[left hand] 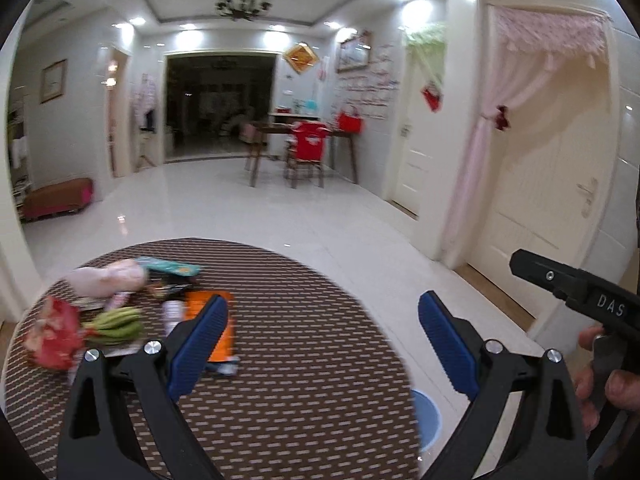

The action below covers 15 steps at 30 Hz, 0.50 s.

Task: Collect trash
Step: 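Move both tools back over the table toward the remaining trash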

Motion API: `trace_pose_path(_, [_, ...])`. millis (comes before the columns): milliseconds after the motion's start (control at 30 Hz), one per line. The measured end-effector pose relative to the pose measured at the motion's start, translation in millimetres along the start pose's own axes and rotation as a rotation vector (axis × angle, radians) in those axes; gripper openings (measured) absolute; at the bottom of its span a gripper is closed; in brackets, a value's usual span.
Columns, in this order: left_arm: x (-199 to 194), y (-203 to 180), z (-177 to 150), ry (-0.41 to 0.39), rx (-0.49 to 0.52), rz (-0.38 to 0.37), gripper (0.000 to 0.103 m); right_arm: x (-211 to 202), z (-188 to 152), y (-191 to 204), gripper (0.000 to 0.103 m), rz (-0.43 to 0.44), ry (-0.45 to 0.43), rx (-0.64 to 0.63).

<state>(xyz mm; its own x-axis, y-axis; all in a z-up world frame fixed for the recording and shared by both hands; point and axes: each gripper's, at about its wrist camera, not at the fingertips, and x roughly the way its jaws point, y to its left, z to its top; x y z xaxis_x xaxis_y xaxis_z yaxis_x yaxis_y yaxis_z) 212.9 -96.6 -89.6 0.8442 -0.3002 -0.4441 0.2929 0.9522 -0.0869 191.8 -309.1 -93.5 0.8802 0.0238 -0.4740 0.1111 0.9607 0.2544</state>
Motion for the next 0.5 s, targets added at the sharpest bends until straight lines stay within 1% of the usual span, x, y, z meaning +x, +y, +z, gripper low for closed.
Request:
trace_pose_path(200, [-18.9,56.2,1.7,-0.025,-0.062,0.118,0.094,18.2,0.1,54.2,0.097,0.089,0.03,-0.062])
trace_pose_path(367, [-39.1,109.0,-6.9,-0.052,-0.106,0.249,0.094,44.9,-4.3,110.0,0.097,0.177,0.081,-0.132])
trace_pose_path(400, [-42.4,122.1,-8.3,-0.052,-0.119,0.286,0.094,51.7,-6.0,123.5,0.097,0.197,0.096,-0.152])
trace_pose_path(500, [-47.4,155.8,-11.3,-0.046,-0.161,0.36,0.094,64.7,-10.2,151.6,0.097,0.236,0.124,-0.195])
